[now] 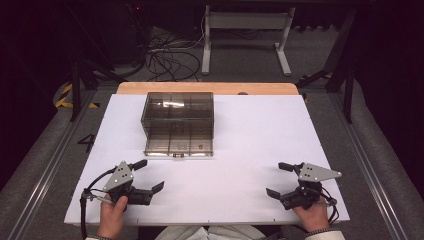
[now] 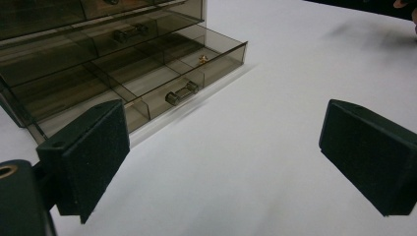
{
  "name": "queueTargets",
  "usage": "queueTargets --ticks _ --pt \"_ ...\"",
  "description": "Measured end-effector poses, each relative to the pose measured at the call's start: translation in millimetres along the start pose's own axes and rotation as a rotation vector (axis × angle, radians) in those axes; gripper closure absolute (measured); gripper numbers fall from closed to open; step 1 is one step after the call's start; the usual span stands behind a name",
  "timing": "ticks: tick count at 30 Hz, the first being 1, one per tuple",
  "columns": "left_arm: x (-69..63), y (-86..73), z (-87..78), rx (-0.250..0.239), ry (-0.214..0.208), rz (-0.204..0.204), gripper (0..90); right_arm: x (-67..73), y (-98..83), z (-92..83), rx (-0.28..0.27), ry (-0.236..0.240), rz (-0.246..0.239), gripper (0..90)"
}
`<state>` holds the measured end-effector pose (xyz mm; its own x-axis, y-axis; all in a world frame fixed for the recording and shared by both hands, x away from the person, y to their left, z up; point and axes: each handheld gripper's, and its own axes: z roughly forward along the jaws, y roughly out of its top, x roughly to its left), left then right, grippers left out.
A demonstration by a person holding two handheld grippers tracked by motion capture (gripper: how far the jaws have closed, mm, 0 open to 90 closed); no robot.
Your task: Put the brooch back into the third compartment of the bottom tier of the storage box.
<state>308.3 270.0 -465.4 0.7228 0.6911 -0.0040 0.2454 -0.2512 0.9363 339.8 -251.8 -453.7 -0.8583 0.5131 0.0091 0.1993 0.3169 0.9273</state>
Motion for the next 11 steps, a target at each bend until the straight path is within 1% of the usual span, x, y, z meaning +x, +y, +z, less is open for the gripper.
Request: queueTargets --ticks 6,8,9,11 --pt "0.0 -0.1 -0.9 -0.001 0.000 -0.011 5.7 0.0 0.0 0.1 0.000 0.001 0.001 1.4" --pt "1.1 0.2 -1.4 -0.002 0.004 0.000 5.7 0.0 0.0 0.2 0.000 0.001 0.001 1.4" --pt "1.2 0.2 -1.6 -0.004 0.005 0.000 5.7 0.0 0.0 0.3 0.001 0.001 0.001 1.4" --pt "1.2 0.0 -2.0 -0.006 0.004 -0.009 5.7 -0.1 -0.1 0.4 0.001 0.001 0.003 1.3"
